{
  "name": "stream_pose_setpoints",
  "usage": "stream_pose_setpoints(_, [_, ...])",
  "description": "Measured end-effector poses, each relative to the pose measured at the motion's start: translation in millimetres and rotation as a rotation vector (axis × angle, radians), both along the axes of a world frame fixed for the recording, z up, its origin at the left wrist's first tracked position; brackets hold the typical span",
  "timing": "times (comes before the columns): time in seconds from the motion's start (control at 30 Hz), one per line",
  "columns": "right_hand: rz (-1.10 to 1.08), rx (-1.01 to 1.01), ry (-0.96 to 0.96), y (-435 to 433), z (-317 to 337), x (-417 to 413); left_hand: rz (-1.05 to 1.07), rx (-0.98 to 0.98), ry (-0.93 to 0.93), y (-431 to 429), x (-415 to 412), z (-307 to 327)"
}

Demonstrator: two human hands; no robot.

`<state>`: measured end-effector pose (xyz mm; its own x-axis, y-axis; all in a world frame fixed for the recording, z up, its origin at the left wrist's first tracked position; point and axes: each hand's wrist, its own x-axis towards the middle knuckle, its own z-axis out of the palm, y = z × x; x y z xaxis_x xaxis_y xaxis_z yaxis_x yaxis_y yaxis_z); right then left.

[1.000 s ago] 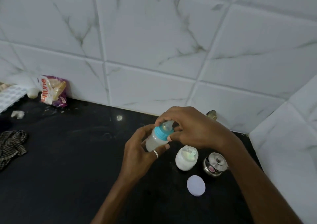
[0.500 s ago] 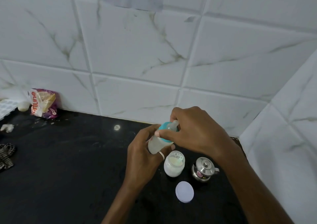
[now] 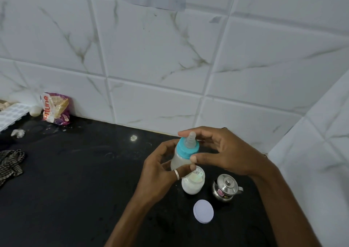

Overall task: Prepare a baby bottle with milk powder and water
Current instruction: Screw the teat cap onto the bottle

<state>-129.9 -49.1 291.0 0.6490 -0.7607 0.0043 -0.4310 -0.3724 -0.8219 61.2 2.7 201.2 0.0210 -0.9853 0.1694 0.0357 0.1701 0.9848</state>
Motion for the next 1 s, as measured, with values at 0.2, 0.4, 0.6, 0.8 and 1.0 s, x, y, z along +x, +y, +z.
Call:
stream_pose_setpoints(0.2, [-0.471,-0.003,-0.284,24.0,-39.8,30.6,0.103,-0.024,-0.030,3.9,-8.4,-3.0])
stream_pose_setpoints(0.4, [-0.539,-0.019,-0.281,30.3,-53.9,41.3,0.066,-0.029,-0.073,3.3,-3.2,-7.3])
stream_pose_setpoints(0.6, [-0.182,0.058,-0.310,19.0,-27.9,18.3,-0.168,0.067,0.079,-4.6,12.5,11.0])
stream_pose_setpoints(0.8, [-0.257,0.045,-0.372,16.6,-31.6,22.6,-0.188,0.045,0.048,-7.9,13.8,16.5])
stream_pose_setpoints(1.0, [-0.624,-0.054,-0.374,30.1,-59.0,48.2,0.054,-0.034,-0.047,-0.2,-4.8,2.0])
